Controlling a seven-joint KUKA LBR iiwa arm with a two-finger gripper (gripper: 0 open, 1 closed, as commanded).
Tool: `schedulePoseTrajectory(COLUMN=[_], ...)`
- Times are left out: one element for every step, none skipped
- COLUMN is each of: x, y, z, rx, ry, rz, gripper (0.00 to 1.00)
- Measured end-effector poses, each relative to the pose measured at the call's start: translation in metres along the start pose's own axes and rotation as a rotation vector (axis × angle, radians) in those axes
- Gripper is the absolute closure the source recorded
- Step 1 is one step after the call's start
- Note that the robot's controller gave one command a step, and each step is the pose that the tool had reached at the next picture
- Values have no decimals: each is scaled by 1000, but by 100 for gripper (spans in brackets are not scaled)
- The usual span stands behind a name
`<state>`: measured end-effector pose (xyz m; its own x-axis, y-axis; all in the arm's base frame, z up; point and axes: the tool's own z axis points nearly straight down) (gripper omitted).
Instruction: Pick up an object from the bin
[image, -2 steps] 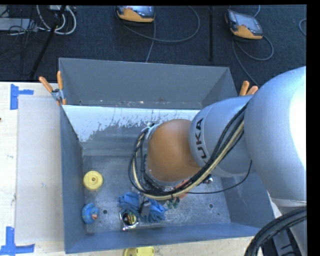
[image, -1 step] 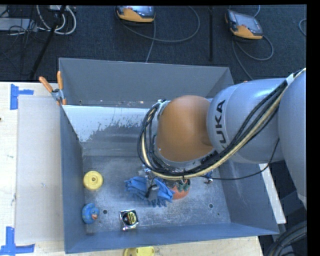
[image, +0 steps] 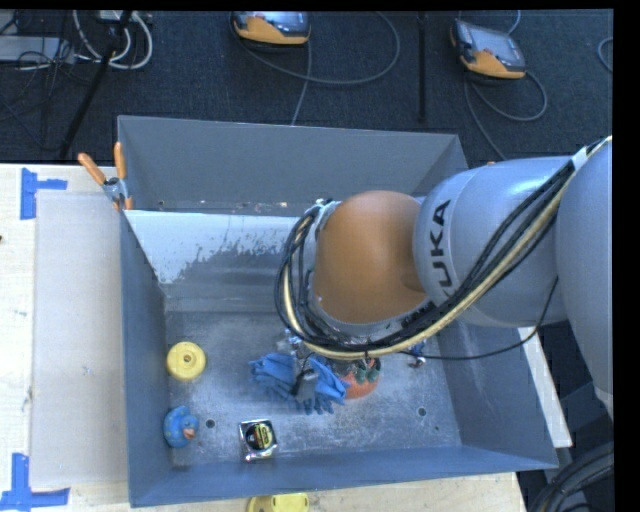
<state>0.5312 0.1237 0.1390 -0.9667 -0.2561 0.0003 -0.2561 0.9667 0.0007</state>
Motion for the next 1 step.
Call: schedulePoseTrajectory(x=[7], y=[-9], z=[-111], rx=[0], ry=[-1], rz=[-5], gripper=[100])
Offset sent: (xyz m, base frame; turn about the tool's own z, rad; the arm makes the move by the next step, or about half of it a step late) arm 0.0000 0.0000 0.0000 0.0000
